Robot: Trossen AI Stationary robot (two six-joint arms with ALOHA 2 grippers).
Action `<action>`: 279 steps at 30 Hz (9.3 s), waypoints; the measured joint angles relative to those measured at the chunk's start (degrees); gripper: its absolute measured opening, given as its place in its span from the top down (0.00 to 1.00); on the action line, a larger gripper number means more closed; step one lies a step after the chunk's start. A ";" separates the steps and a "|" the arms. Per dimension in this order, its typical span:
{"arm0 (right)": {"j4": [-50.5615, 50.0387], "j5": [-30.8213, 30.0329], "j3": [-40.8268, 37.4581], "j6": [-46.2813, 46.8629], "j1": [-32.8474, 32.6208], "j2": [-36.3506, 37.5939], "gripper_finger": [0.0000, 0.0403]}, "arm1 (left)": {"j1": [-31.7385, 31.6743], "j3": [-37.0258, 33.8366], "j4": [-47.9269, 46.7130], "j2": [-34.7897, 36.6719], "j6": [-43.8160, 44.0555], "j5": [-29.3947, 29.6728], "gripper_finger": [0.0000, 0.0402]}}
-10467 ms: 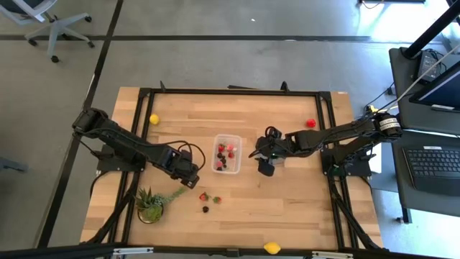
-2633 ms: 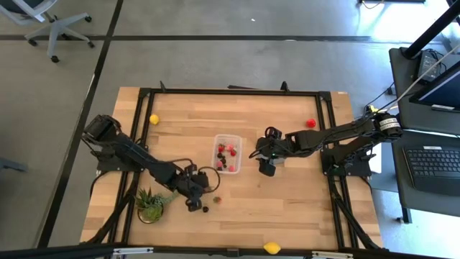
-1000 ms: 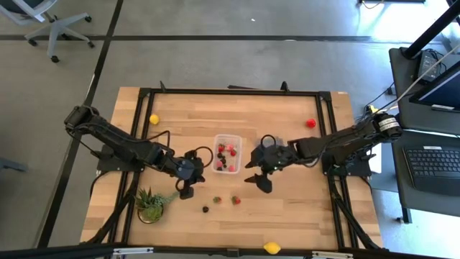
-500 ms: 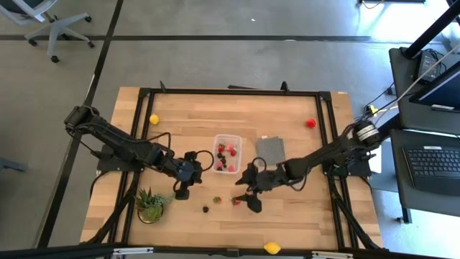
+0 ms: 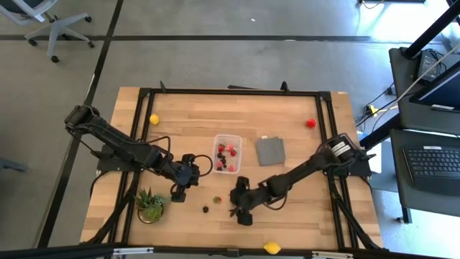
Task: Pick and placing Produce into tupperware
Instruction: Put the bottom left strawberry into the transparent bin, then put the strawberry into the transparent bin
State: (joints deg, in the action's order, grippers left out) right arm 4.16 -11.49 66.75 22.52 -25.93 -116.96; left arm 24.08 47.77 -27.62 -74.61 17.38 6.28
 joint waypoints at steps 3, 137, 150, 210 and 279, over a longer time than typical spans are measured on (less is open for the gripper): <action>-7.38 -1.48 2.54 1.42 -0.16 -0.98 0.27 | 0.25 0.00 -0.02 0.00 0.01 -0.01 0.97; -24.93 1.07 -31.54 1.23 9.29 50.15 0.40 | -0.06 0.00 32.79 -21.47 -1.08 1.05 0.49; -24.91 1.07 -31.54 1.81 9.64 50.13 0.40 | 1.64 6.53 29.44 -28.61 -1.12 1.95 0.49; -25.01 0.92 -31.52 2.58 9.64 50.11 0.40 | 0.38 6.59 26.97 -32.74 3.20 0.39 0.56; -24.56 0.42 -31.50 3.23 9.64 50.09 0.40 | -18.00 6.51 14.77 -15.87 7.84 6.03 0.62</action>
State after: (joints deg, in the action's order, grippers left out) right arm -20.40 -11.07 35.24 25.75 -16.29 -66.87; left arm 6.08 54.28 -12.85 -90.48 25.22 12.30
